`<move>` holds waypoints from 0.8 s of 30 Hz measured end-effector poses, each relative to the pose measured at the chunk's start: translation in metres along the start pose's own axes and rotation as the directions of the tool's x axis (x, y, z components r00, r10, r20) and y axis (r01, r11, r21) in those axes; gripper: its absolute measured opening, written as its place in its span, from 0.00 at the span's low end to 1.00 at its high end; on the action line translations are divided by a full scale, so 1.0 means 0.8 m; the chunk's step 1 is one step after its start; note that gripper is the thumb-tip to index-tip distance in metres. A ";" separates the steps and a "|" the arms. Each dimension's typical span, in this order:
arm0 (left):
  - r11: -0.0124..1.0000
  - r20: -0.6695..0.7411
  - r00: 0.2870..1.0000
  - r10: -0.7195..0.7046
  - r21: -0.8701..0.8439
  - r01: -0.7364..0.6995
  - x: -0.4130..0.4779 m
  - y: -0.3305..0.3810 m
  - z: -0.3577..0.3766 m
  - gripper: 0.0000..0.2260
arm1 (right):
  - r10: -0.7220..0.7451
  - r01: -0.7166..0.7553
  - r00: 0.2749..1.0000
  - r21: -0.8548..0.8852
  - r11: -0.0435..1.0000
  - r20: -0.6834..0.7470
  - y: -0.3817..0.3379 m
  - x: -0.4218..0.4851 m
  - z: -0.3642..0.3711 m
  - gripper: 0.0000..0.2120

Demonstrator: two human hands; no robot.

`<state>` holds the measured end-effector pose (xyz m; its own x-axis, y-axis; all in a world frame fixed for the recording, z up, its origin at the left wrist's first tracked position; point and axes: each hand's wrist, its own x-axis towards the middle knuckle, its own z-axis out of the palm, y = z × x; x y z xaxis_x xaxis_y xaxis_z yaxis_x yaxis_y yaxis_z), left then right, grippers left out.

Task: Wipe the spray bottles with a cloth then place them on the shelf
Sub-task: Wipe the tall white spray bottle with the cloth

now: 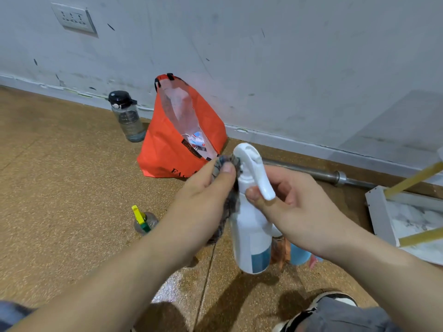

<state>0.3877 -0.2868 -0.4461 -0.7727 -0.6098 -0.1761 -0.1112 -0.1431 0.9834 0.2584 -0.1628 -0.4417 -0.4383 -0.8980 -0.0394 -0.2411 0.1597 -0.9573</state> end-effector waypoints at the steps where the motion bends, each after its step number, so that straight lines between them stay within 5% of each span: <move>1: 0.999 -0.001 1.000 -0.019 -0.028 0.019 0.002 0.004 0.000 0.09 | 0.013 -0.013 1.000 0.012 1.000 0.004 -0.001 0.001 0.000 0.08; 8: 0.982 0.017 0.992 0.128 0.140 -0.129 -0.051 -0.009 0.037 0.17 | 0.078 -0.074 0.993 0.052 0.996 -0.088 0.003 0.009 -0.001 0.13; 12: 0.999 -0.103 0.995 -0.007 0.039 0.011 -0.007 -0.010 0.018 0.13 | 0.030 -0.031 0.997 -0.020 0.999 -0.067 0.001 0.005 0.010 0.07; 17: 0.989 0.064 0.989 -0.131 -0.060 0.135 -0.028 -0.011 0.029 0.14 | 0.216 -0.176 0.945 0.175 0.969 -0.246 0.012 0.018 -0.002 0.05; 21: 0.965 -0.122 0.973 -0.195 -0.202 0.168 -0.006 -0.010 0.008 0.16 | 0.302 -0.229 0.904 0.253 0.940 -0.304 0.014 0.027 -0.017 0.06; 24: 0.972 -0.210 0.956 -0.207 -0.153 0.177 0.000 -0.015 0.004 0.22 | 0.311 -0.233 0.901 0.266 0.935 -0.303 0.012 0.029 -0.020 0.09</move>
<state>0.3872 -0.2828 -0.4580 -0.5843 -0.7167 -0.3807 -0.1489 -0.3665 0.9184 0.2320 -0.1754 -0.4472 -0.7324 -0.6347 -0.2463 0.1072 0.2497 -0.9624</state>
